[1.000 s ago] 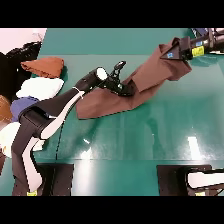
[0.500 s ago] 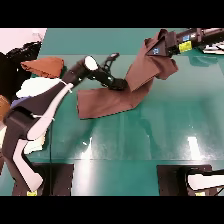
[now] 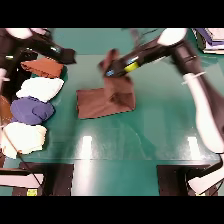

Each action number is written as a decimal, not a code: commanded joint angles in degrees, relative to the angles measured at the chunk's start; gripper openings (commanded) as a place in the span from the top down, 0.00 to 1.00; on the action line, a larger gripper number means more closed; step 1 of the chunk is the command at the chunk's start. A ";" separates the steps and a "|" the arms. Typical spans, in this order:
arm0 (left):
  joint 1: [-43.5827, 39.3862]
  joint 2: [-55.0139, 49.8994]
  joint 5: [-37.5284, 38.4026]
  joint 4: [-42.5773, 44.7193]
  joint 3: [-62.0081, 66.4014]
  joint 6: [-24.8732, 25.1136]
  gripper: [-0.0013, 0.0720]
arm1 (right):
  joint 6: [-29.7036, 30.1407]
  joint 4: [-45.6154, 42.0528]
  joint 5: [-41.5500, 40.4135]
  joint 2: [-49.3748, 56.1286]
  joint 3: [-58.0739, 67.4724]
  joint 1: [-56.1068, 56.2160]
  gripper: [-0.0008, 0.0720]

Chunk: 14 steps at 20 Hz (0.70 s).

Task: Fold the shirts.

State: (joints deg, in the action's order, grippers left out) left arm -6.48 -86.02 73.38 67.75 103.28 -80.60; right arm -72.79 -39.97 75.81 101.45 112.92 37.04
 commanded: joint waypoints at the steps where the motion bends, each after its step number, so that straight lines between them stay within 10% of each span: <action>1: 6.73 7.67 0.83 1.14 0.04 0.02 0.95 | 5.88 -0.31 -8.85 7.80 3.34 11.72 0.41; 14: 11.45 12.70 12.74 -5.79 -8.09 -0.57 0.86 | 2.19 -14.97 -0.79 -14.47 -30.25 -14.19 0.36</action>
State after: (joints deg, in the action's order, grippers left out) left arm 4.75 -73.58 83.35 66.13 99.61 -79.66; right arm -69.82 -54.48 74.85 92.09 92.88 30.98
